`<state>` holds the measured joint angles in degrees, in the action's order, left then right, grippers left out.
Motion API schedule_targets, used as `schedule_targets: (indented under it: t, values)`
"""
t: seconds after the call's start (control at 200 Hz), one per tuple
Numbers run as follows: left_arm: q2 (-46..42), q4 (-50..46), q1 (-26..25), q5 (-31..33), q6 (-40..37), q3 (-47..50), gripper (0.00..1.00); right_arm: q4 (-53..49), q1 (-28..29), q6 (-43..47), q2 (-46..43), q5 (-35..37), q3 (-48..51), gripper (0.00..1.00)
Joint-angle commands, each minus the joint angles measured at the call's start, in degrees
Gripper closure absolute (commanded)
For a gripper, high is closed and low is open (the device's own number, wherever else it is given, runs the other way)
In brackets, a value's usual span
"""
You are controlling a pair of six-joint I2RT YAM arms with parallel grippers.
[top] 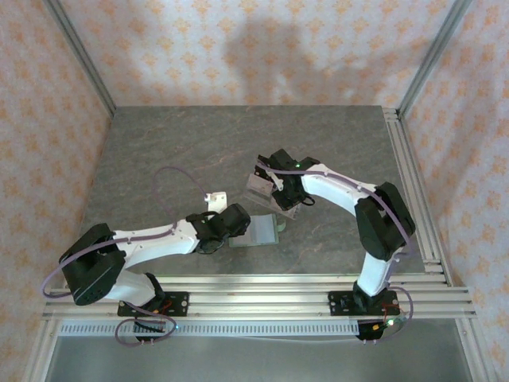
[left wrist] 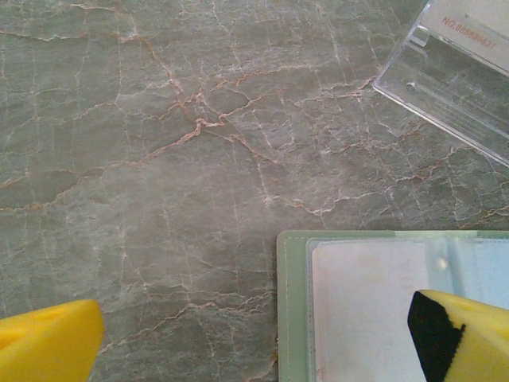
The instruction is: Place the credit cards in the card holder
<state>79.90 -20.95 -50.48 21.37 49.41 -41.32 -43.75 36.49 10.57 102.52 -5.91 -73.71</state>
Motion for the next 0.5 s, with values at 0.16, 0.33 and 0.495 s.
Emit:
schedule_targets:
  t: [0.16, 0.33, 0.495]
  values:
    - [0.87, 0.46, 0.64, 0.53, -0.72, -1.64, 0.00, -1.39, -1.26, -0.03, 2.24, 3.46, -1.48, 0.72]
    - [1.31, 0.72, 0.64, 0.36, -0.72, -1.73, 0.00, -0.54, -3.58, -2.86, 2.10, 5.21, -2.88, 0.72]
    - [1.24, 0.69, 0.64, 0.35, -0.87, -1.76, 0.00, -0.43, -5.10, -5.84, 2.68, 7.64, -3.97, 0.72]
